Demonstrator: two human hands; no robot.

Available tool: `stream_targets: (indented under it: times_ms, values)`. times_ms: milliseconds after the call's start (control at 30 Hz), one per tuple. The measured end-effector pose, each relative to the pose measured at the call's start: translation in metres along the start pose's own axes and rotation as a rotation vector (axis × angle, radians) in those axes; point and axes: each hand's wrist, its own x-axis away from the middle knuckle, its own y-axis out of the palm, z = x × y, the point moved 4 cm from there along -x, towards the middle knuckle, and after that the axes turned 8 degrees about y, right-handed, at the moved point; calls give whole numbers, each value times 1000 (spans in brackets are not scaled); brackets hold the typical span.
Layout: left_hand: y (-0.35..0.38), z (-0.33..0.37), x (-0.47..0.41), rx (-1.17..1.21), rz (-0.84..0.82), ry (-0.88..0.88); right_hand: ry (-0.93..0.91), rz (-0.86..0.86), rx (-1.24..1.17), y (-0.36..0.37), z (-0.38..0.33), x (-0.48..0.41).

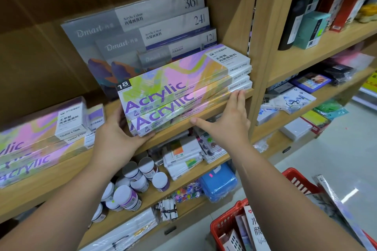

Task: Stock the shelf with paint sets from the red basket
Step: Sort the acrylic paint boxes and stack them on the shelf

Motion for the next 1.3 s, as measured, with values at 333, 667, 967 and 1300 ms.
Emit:
stream_targets:
  times_ms: [333,667,967,1300]
  values:
    - [-15,7,-13,192,116,-38,-72,9,-120,-24,-16,1]
    - [4,4,2,17,-22,-84,-10,20,-232,-4,-25,-9]
    - [12,9,7,-22,64,-81,-5,74,-194,-16,-12,-10]
    - [5,15,-2,41,47,-68,-39,34,-275,-21,-6,-12]
